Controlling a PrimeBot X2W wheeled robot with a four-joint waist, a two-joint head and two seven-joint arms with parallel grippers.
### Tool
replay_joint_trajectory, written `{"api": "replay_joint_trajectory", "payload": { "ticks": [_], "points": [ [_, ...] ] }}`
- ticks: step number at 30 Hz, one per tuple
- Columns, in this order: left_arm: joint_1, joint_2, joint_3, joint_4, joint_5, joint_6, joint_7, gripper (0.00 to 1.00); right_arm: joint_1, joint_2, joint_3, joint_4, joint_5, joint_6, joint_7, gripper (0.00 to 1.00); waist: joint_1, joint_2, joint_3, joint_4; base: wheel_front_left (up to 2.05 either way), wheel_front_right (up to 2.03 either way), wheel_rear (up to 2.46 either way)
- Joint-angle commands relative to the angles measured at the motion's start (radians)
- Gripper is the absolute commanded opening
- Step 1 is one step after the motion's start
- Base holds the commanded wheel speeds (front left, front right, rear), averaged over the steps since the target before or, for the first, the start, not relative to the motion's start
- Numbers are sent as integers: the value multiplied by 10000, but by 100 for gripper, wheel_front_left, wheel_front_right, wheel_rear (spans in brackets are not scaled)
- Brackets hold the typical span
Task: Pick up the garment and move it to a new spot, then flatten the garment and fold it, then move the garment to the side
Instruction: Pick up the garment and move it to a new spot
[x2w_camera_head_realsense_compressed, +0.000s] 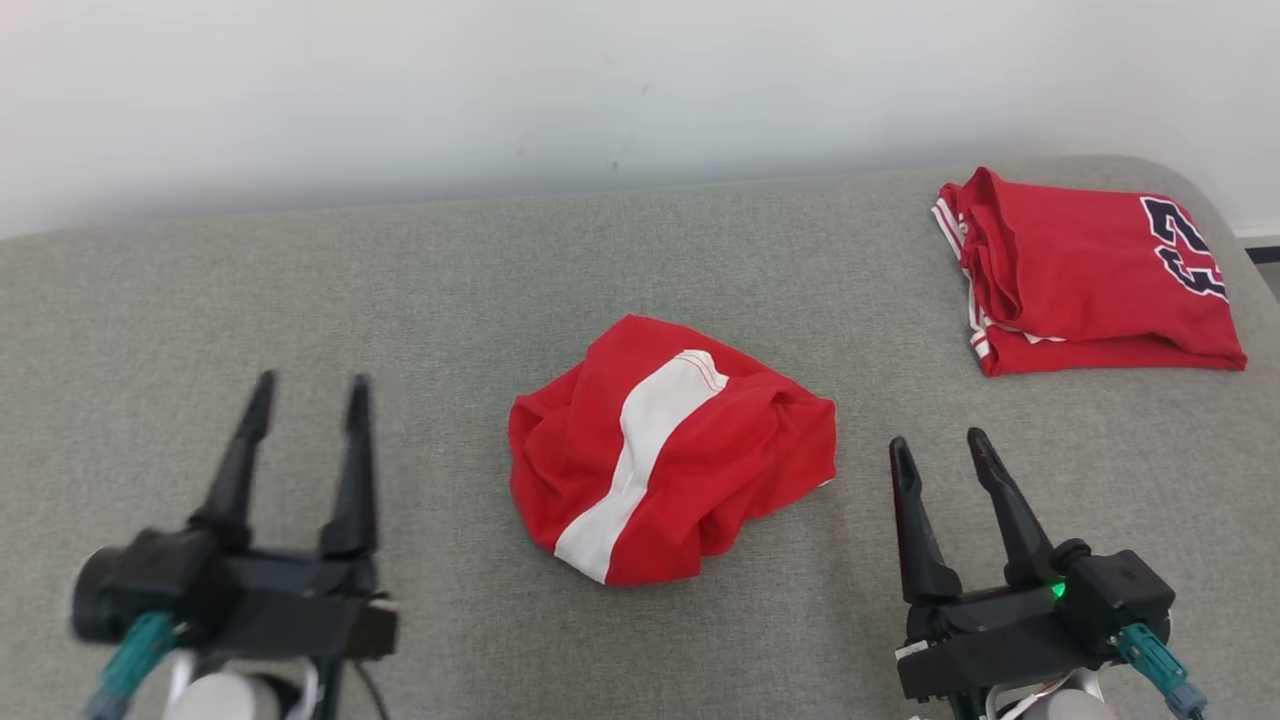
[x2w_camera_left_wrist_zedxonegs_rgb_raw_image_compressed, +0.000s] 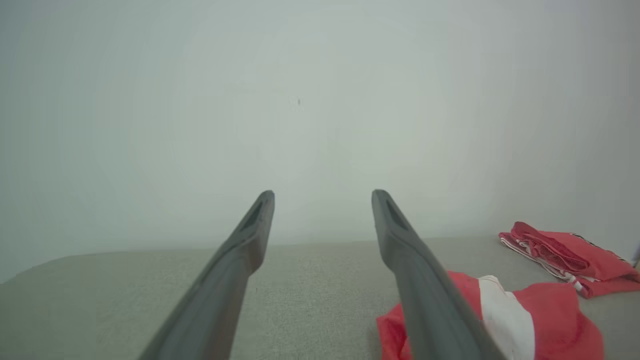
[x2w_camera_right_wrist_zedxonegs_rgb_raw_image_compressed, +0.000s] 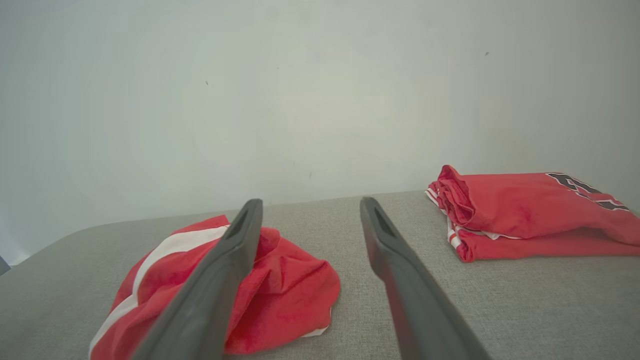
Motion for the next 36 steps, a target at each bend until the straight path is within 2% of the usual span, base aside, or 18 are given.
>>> {"api": "replay_joint_trajectory", "payload": {
  "ticks": [1,9,16,22,29,36],
  "points": [
    [335,-45,298,-108,92,-73,-23,100,145,12,-42,-45,38,-28,-7,100,1,0,-15,50,0,0,0],
    [1831,-535,1489,-318,996,-529,-23,100,297,13,-244,-239,-103,-28,-8,100,1,0,-87,318,0,0,0],
    [2666,-1432,2246,-269,1661,-885,-23,100,415,13,-269,-290,-188,-28,-7,100,1,0,-146,504,0,0,0],
    [2975,-1971,2737,-215,2135,-1239,-23,100,571,13,-273,-211,-204,-28,-7,100,1,0,-208,570,0,0,0],
    [2947,-2267,3167,-190,2258,-1570,-24,100,608,13,-350,-25,-236,-28,-7,100,1,0,-271,581,0,0,0],
    [2876,-2338,3256,-56,2407,-1684,-24,100,685,13,-384,198,-242,-28,-7,100,1,0,-299,543,0,0,0]
  ]
}}
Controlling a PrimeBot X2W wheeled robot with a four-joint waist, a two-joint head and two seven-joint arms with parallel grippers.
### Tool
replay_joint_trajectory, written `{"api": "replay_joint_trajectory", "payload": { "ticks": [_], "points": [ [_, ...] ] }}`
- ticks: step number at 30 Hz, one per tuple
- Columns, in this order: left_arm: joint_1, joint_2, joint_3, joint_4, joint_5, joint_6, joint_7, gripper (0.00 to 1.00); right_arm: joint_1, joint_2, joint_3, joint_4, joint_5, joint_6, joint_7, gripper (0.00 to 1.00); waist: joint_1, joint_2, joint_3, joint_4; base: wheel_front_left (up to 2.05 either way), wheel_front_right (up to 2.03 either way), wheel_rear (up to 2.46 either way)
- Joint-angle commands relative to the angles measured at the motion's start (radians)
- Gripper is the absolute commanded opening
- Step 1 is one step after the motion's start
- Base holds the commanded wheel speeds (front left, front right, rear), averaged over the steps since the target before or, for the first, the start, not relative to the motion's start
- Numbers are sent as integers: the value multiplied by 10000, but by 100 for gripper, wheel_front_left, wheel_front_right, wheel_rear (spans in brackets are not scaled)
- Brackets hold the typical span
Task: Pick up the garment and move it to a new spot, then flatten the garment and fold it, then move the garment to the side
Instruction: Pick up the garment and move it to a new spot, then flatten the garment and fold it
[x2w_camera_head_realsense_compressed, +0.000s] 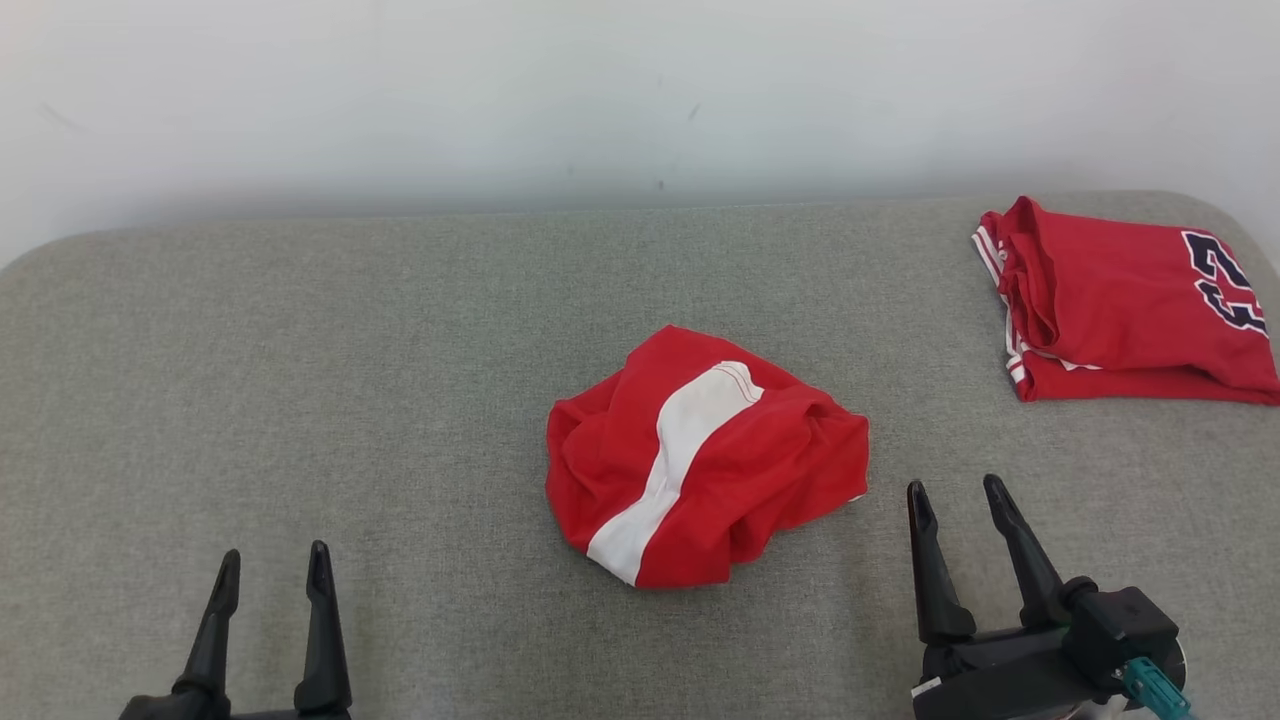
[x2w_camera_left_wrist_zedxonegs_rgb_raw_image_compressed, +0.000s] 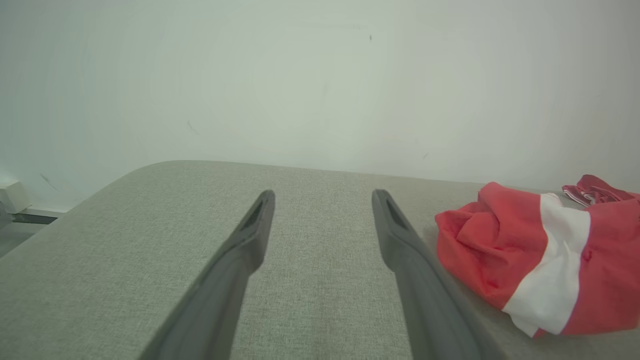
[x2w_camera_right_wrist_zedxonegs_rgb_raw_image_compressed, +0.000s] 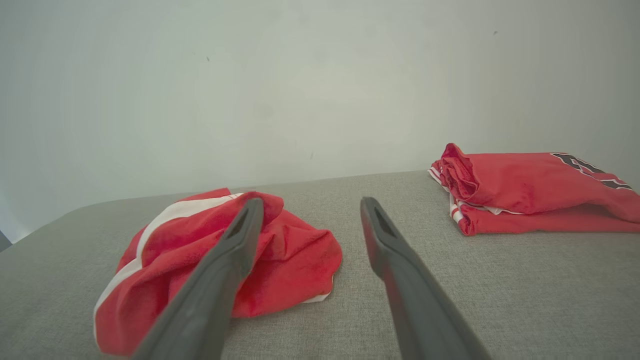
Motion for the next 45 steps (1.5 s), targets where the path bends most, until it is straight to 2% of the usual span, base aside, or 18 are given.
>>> {"api": "replay_joint_trajectory", "payload": {
  "ticks": [1,18,45],
  "points": [
    [-41,-34,5,30,53,-36,-16,100,116,14,6,12,-54,-28,-8,100,1,0,-3,-8,0,0,0],
    [-79,-39,-202,242,469,37,-16,100,148,15,90,239,-91,-28,-8,100,1,0,0,-20,0,0,0],
    [-118,-39,-144,175,351,86,-17,100,109,15,89,229,-67,-28,-8,100,1,0,105,-37,0,0,0]
  ]
}}
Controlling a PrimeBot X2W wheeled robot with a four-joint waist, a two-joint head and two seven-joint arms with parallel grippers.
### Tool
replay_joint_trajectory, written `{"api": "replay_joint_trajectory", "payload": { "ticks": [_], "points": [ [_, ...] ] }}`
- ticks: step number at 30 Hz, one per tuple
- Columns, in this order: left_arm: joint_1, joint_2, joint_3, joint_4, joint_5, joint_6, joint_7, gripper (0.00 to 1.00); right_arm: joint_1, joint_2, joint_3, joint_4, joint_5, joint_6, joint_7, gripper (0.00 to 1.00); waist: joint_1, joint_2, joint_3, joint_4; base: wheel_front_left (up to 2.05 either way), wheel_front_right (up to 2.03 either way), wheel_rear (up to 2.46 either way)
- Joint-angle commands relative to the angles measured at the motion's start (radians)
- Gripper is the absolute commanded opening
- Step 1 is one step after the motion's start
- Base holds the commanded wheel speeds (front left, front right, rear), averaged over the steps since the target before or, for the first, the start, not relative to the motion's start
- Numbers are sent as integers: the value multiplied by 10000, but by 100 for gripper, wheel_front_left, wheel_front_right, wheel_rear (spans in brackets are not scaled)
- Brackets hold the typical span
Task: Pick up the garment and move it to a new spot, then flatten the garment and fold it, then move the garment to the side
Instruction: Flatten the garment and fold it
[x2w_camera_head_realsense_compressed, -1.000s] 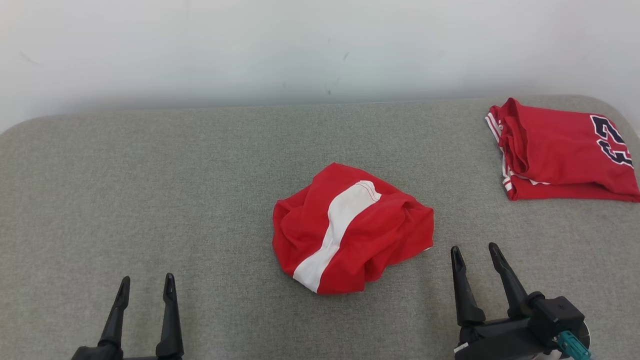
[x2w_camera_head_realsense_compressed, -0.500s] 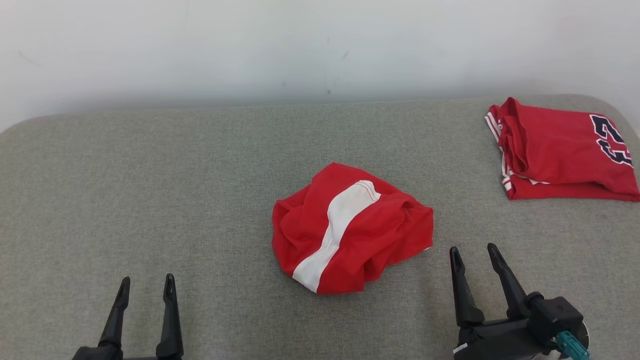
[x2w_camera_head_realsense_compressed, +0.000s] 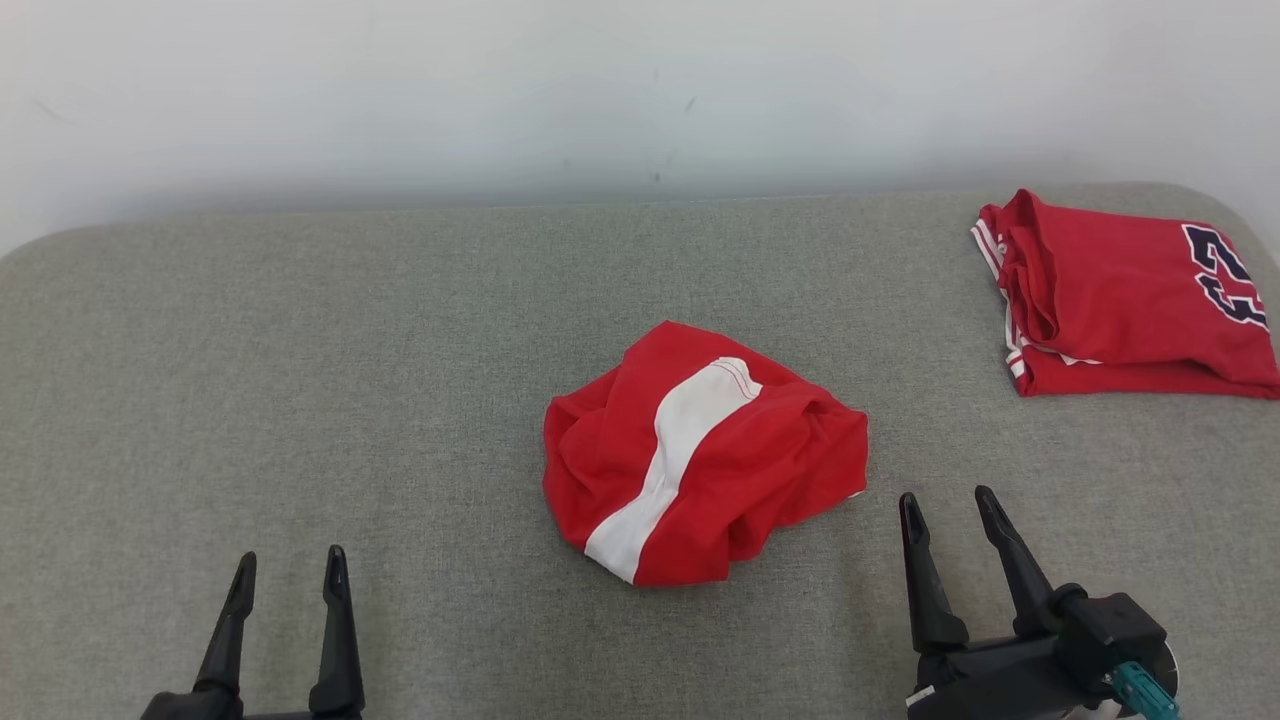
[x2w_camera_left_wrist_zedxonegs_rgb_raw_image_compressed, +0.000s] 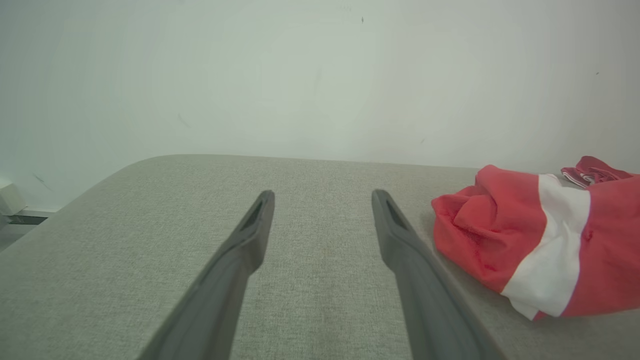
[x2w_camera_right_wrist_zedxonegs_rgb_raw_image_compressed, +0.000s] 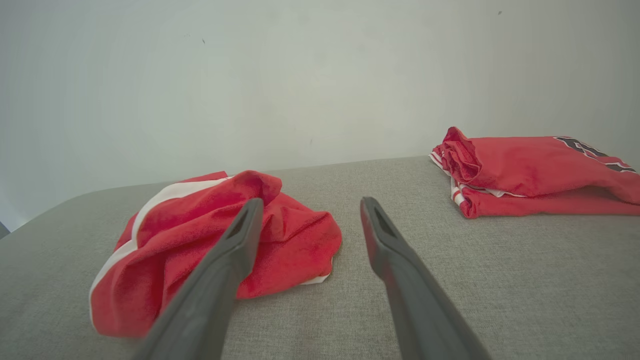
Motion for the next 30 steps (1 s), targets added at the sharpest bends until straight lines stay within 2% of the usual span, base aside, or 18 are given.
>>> {"api": "replay_joint_trajectory", "payload": {
  "ticks": [1,11,15,19,24,30],
  "points": [
    [-104,-18,41,-45,-20,60,-17,100,-2,15,37,-37,-101,-28,-8,100,0,0,16,15,0,0,0],
    [-341,-17,-142,53,-71,91,-17,100,-1372,15,683,115,-1011,-28,-6,100,0,0,199,346,0,0,0],
    [-448,-18,-240,101,-169,119,-17,100,-2421,2,876,1057,-1480,-28,-8,100,0,0,350,591,0,0,0],
    [-512,-17,-427,183,-293,163,-17,100,-3595,-218,1028,2574,-1563,-28,196,100,0,0,405,864,0,0,0],
    [-605,-15,-602,326,-420,213,-17,100,-4994,-707,1576,3998,-1201,-28,1160,100,0,0,419,1185,0,0,0],
    [-661,-17,-705,490,-520,186,-17,100,-6127,-1346,2629,5046,-133,-28,2696,100,0,0,373,1476,0,0,0]
  ]
}}
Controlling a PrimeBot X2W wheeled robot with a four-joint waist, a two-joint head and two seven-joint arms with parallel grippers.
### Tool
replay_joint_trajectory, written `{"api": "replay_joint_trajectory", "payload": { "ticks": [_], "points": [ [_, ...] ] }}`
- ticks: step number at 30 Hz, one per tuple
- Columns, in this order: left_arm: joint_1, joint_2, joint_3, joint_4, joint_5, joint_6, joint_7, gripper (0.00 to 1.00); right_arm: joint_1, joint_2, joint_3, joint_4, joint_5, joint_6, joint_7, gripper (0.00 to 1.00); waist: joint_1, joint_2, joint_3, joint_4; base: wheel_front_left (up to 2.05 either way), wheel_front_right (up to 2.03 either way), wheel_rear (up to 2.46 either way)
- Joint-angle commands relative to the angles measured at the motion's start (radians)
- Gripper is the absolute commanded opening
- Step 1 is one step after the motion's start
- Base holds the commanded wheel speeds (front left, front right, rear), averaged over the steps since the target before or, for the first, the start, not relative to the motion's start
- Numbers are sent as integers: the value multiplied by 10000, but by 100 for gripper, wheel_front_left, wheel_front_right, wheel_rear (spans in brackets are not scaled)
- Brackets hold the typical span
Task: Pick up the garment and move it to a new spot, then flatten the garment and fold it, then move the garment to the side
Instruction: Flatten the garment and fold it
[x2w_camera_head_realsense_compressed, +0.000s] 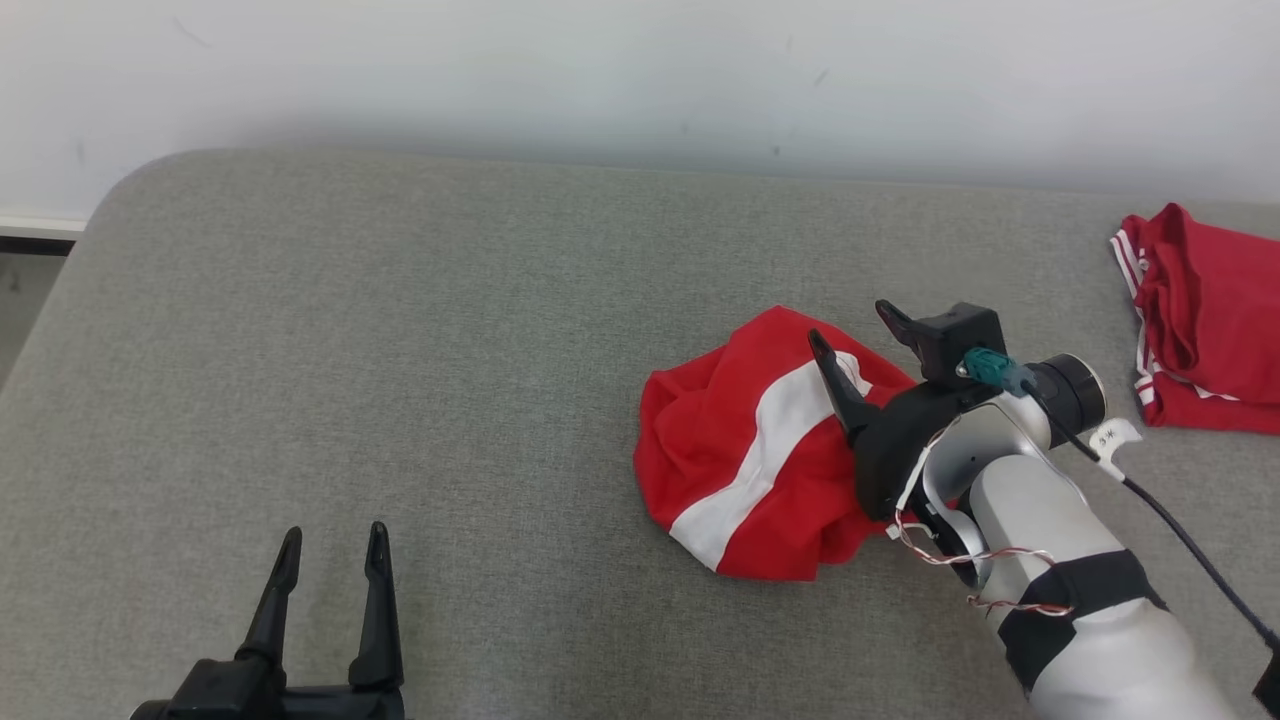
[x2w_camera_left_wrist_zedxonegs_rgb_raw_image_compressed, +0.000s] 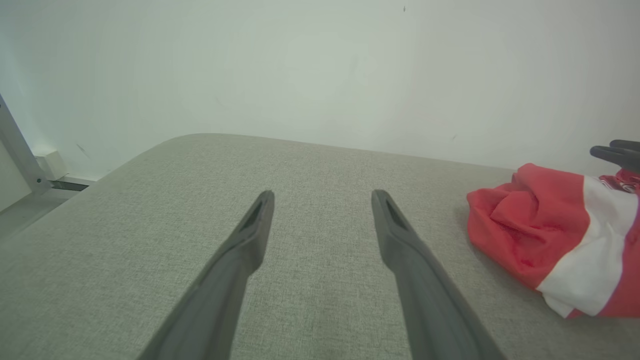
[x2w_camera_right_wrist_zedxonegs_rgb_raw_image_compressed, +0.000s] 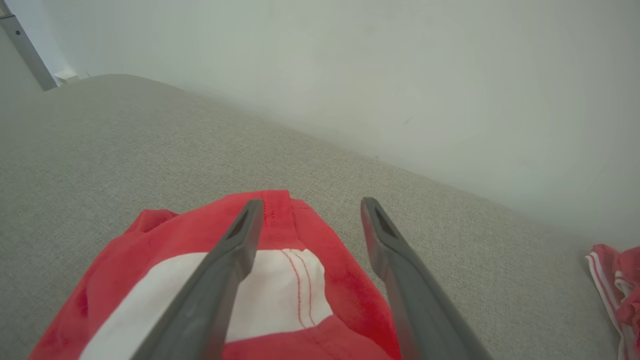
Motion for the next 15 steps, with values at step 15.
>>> {"api": "replay_joint_trajectory", "payload": {
  "ticks": [15],
  "points": [
    [70,-12,-27,-3,-226,3,-17,100,-201,-1096,2071,-25,2730,-28,3096,100,-1,0,-134,196,0,0,0]
  ]
}}
